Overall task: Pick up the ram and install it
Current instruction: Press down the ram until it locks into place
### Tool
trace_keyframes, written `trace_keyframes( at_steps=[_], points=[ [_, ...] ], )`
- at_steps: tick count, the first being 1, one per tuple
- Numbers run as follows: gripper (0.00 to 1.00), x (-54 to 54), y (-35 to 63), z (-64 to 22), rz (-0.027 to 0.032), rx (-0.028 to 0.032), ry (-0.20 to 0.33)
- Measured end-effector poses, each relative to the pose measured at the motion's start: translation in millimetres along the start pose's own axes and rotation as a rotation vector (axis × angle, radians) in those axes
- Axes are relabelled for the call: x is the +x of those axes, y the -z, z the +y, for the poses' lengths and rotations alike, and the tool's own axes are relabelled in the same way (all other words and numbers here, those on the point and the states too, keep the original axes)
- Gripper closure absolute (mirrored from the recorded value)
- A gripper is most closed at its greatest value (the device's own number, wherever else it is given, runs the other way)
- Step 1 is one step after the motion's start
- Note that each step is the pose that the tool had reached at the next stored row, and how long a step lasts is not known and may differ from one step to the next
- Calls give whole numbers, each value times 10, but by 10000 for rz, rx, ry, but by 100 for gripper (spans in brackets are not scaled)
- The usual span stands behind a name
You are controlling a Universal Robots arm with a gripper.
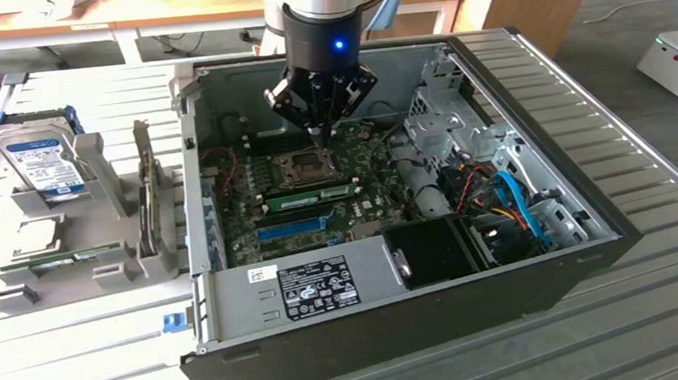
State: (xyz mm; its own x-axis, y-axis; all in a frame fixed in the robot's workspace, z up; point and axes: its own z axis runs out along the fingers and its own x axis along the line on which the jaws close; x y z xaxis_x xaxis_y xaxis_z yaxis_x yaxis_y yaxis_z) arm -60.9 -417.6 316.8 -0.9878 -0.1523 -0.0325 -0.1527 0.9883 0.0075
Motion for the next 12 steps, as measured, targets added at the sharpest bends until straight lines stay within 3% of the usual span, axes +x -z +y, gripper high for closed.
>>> trace_keyframes(
  at_steps=[5, 12],
  points=[
    [89, -3, -1, 0, 85, -9, -177],
    [89, -3, 0, 0, 92, -3, -391]
  ],
)
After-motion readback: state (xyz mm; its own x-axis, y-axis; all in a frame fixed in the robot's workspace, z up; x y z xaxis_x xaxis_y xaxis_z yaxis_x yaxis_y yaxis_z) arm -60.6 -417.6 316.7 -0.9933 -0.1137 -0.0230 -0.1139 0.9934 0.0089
